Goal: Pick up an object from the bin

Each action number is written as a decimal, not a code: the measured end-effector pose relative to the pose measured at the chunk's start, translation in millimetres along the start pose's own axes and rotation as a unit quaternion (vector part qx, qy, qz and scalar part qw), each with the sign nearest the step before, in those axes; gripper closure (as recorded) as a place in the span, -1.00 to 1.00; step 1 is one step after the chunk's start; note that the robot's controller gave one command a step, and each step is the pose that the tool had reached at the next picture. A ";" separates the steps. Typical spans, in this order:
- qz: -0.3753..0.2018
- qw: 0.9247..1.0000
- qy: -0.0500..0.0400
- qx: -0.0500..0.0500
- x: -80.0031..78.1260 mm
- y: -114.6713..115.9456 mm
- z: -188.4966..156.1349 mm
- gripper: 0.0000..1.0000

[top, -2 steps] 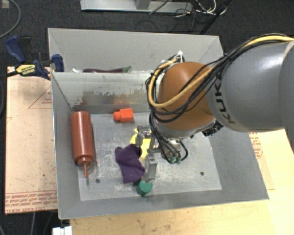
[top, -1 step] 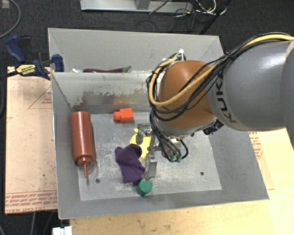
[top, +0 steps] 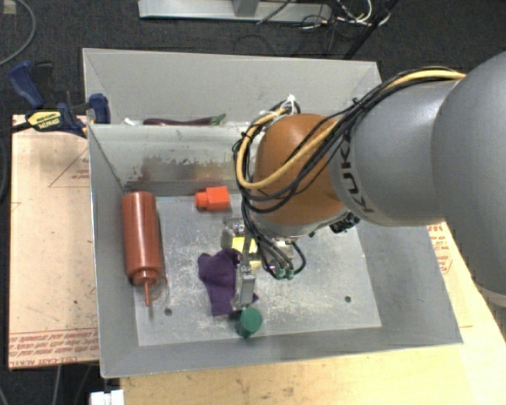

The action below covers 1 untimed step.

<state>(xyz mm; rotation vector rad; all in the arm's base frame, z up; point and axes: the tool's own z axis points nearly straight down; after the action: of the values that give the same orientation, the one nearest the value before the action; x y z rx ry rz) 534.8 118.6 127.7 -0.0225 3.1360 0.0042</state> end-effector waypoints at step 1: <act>-0.150 0.989 0.002 -0.001 -28.8 4.8 57.0 1.00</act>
Offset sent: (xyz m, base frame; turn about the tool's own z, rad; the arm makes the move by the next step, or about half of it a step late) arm 0.0000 0.0000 0.0000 0.0000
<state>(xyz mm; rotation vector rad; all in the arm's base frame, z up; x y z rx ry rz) 563.8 124.0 70.9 -0.4934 3.1007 0.0051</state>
